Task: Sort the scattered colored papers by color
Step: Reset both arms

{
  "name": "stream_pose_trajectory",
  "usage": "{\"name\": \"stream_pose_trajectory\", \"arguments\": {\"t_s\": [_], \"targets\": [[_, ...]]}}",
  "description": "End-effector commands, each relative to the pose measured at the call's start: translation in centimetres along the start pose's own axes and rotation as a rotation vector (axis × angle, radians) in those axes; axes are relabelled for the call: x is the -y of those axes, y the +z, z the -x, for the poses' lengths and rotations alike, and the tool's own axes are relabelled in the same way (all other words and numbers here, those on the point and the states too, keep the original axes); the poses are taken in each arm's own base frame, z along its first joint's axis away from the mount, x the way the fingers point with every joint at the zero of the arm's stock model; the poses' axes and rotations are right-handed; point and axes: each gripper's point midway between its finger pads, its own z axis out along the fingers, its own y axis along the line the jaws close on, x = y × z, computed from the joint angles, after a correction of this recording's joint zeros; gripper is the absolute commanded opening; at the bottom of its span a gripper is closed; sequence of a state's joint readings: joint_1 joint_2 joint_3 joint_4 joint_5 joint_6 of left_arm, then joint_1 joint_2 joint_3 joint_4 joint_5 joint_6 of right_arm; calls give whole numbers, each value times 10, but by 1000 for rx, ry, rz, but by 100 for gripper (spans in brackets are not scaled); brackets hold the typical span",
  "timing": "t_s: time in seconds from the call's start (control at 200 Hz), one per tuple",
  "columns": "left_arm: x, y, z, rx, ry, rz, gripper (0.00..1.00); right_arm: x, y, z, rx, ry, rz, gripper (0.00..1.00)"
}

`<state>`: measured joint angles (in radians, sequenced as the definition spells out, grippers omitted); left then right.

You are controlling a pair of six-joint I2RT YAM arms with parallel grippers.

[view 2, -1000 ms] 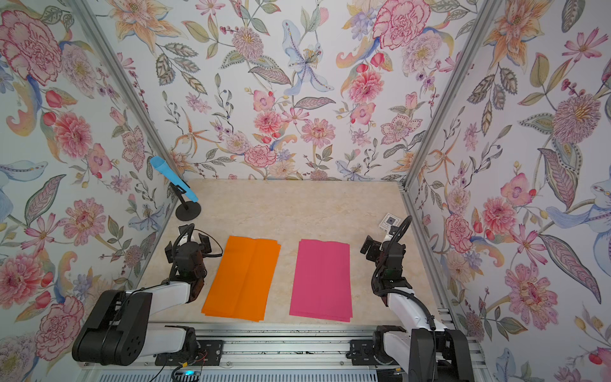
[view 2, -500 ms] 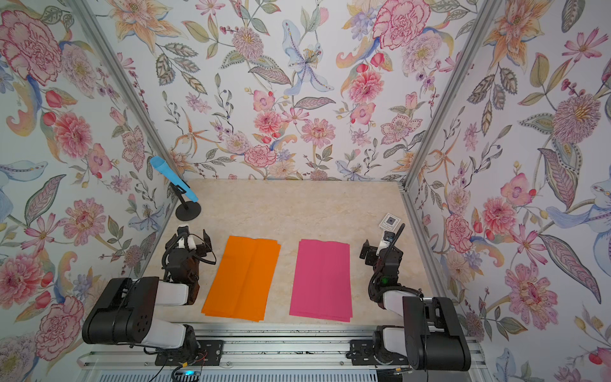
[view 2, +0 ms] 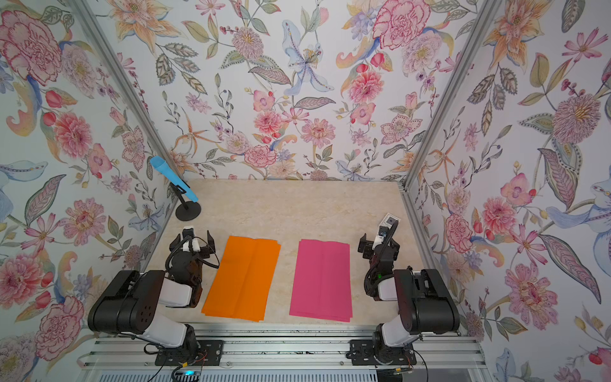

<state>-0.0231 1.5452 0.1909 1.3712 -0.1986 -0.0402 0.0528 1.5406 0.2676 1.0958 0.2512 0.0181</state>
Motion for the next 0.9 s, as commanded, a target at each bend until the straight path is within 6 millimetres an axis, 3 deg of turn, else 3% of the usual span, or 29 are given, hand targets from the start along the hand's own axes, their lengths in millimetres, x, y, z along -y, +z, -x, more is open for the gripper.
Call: {"name": "stream_pose_trajectory", "arguments": {"t_s": [0.0, 0.125, 0.21, 0.896], "targets": [[-4, 2, 9, 34, 5, 32, 100, -2, 2, 12, 46, -18, -11, 100], [-4, 0, 10, 42, 4, 36, 100, -5, 0, 12, 47, -36, -6, 100], [-16, -5, 12, 50, -18, 118, 100, -9, -8, 15, 87, -62, -21, 100], [-13, -4, 11, 47, -8, 104, 100, -9, 3, 12, 37, -25, 48, 100]]}}
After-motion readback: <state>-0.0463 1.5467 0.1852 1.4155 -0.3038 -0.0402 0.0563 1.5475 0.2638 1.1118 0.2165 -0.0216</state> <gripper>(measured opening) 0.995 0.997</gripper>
